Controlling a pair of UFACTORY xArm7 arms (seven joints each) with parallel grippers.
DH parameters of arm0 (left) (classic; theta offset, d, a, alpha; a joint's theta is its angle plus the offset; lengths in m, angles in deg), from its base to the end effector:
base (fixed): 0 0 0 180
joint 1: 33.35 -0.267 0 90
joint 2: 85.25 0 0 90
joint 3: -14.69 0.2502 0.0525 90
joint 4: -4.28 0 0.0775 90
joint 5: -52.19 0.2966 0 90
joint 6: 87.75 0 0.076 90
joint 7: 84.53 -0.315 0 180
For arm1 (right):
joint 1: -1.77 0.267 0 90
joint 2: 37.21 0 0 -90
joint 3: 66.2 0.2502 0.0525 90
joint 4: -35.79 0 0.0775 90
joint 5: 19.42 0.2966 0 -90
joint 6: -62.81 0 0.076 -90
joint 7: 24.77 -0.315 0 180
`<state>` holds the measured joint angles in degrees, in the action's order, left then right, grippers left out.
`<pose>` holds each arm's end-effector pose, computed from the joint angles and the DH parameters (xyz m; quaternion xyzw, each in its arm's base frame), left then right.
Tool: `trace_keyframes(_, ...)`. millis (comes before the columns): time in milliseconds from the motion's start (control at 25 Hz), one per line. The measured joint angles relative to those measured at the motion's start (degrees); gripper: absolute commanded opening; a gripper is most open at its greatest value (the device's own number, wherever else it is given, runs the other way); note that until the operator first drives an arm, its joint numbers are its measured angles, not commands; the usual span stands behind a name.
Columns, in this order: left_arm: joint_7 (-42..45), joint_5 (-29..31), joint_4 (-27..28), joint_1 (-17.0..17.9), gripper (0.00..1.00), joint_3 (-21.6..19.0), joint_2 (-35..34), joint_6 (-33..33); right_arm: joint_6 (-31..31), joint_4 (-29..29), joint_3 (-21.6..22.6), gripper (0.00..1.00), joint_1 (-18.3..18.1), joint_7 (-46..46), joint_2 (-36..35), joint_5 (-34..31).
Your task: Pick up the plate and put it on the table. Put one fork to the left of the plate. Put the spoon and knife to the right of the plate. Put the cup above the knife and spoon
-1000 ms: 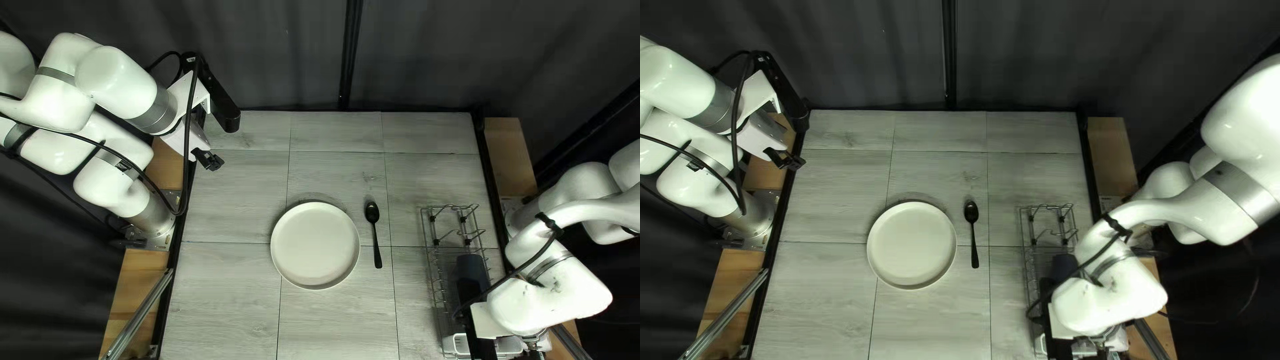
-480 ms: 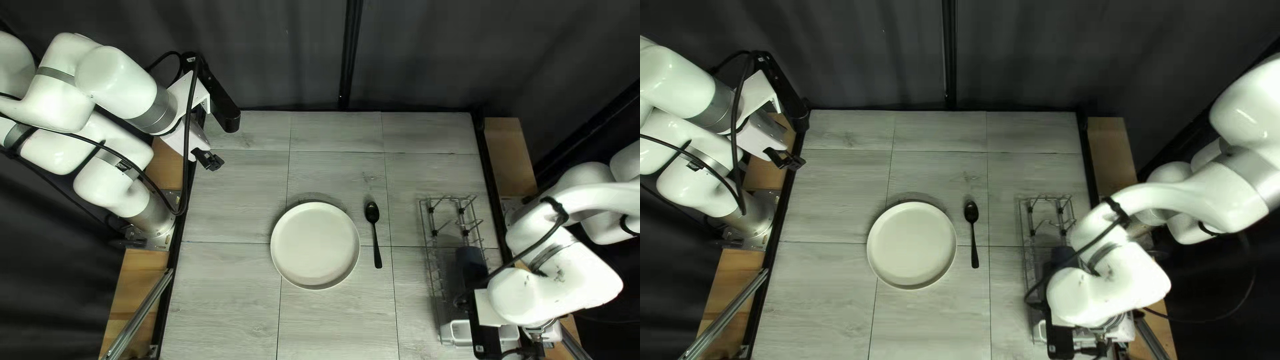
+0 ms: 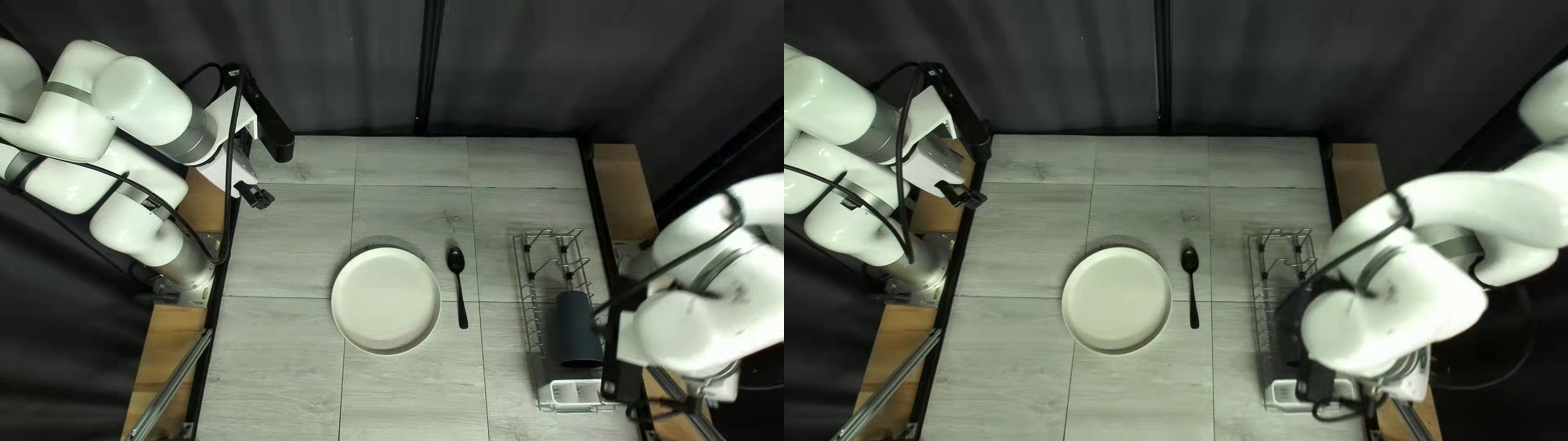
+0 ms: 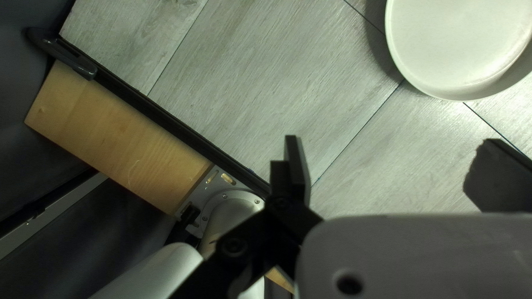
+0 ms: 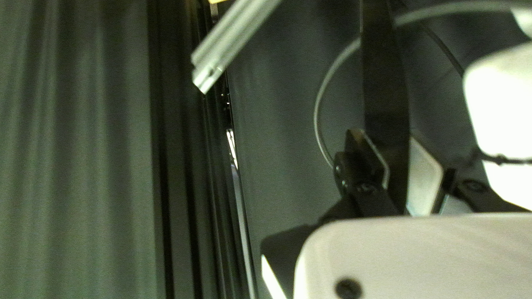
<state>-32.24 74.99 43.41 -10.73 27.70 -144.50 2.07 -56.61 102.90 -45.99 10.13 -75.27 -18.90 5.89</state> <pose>0.2380 0.0596 0.2578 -0.9367 -0.3286 -0.1114 0.0469 0.0814 0.1959 0.2831 0.9278 -0.1580 -0.3328 0.0595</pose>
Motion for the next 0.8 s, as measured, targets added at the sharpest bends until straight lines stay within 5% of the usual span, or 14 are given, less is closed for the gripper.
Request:
trace_keyframes(440,0.0,0.0,0.0,0.0,1.0,0.0,0.0,0.0,5.5,11.3,-3.7,0.0,-3.0,19.8,-10.2,-23.9)
trace_keyframes(800,0.0,0.0,0.0,0.0,1.0,0.0,0.0,0.0,15.2,8.5,-7.3,0.0,-5.0,34.4,-6.7,-30.0)
